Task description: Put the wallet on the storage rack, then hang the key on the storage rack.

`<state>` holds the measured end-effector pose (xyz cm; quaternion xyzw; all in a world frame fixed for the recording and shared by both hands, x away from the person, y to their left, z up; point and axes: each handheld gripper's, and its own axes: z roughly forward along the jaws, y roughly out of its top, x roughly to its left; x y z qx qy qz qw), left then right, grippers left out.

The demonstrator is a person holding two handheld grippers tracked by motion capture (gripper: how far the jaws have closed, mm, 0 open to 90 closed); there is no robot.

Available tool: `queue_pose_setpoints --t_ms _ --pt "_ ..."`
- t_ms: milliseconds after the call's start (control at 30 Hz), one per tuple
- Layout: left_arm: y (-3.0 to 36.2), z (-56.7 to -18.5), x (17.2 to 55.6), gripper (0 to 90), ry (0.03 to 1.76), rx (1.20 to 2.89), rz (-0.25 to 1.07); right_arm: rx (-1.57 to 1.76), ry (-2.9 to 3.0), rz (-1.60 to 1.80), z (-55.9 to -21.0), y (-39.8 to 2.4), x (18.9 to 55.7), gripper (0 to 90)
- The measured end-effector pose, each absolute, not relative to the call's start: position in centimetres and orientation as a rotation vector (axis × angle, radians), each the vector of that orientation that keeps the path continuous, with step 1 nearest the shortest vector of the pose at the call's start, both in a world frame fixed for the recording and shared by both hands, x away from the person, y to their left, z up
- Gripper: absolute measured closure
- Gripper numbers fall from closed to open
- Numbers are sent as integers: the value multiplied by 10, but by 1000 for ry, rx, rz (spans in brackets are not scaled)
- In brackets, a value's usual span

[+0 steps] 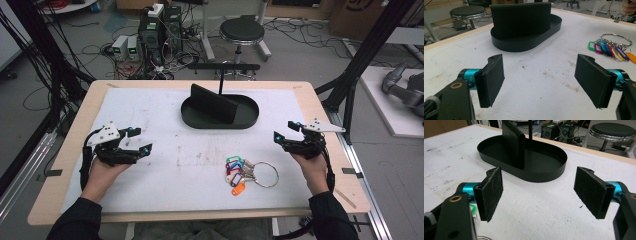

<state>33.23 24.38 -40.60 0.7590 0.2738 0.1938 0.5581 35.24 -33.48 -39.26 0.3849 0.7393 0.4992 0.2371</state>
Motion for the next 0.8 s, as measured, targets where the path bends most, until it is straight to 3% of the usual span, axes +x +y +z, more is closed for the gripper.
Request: queue_pose_setpoints --t_ms 800 --pt "242 -406 336 237 645 1762 451 1064 2001 1354 -391 -336 346 238"
